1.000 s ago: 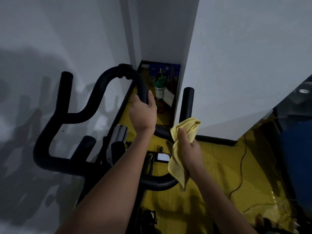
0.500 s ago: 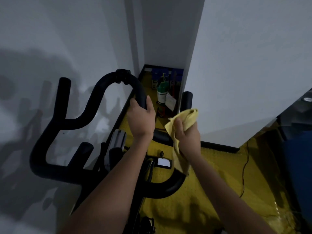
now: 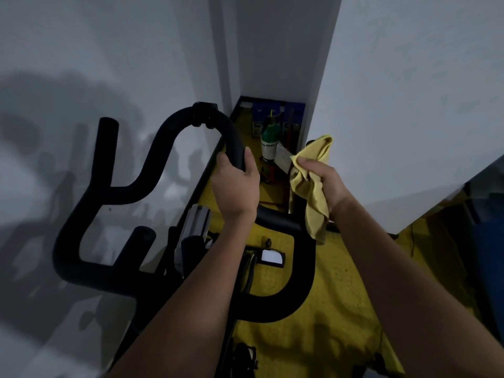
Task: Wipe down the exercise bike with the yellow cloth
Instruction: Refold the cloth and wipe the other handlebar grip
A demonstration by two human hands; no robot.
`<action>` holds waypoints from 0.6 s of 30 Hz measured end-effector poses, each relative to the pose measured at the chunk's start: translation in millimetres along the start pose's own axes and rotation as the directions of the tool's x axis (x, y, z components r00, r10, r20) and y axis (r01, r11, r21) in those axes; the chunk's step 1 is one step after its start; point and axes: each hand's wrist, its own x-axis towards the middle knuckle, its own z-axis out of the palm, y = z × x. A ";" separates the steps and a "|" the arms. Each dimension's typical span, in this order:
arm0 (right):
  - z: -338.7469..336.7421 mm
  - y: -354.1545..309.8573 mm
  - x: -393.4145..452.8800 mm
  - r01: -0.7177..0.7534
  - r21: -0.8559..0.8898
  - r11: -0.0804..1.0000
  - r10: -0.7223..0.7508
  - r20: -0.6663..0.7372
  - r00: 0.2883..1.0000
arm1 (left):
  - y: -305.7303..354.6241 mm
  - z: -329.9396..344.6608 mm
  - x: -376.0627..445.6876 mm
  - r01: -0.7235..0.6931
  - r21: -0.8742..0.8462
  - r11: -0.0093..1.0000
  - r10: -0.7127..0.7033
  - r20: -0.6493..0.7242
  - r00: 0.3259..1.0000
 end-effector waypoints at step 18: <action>17.2 126.7 -132.2 -0.025 -0.253 0.967 -0.084 -0.410 0.908 | 5.2 -5.8 -12.8 -0.014 0.016 1.000 0.013 0.036 0.999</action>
